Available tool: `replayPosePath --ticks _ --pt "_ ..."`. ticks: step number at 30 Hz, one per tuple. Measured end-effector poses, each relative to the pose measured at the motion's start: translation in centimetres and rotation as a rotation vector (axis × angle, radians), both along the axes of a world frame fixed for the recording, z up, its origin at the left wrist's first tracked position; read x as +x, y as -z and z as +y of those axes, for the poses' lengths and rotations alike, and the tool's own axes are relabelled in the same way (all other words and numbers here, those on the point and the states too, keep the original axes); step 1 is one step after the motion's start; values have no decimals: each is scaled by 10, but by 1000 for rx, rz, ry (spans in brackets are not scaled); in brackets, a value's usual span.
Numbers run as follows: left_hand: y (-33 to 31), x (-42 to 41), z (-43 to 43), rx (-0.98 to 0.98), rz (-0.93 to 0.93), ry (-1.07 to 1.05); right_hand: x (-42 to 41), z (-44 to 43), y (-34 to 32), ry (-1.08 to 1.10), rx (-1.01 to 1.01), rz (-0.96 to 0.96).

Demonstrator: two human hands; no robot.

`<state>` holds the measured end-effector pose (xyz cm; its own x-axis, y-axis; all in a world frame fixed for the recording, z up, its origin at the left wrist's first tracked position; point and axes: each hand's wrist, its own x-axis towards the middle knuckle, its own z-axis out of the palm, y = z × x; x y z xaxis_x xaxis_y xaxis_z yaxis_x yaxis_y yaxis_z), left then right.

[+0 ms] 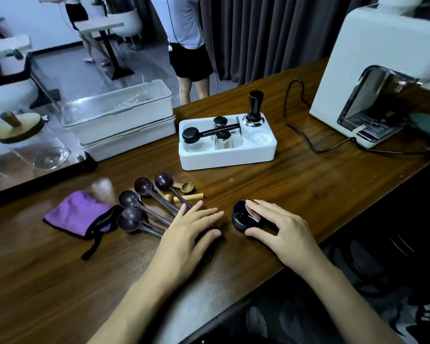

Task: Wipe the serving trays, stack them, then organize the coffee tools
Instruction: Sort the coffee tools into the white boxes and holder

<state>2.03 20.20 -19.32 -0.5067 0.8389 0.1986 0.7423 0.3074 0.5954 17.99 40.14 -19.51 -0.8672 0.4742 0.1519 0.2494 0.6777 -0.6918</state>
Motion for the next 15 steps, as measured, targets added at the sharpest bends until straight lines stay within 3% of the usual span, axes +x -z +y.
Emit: replayPosePath --ticks 15 --pt "3 -22 51 -36 10 -26 -27 40 -3 5 -168 84"
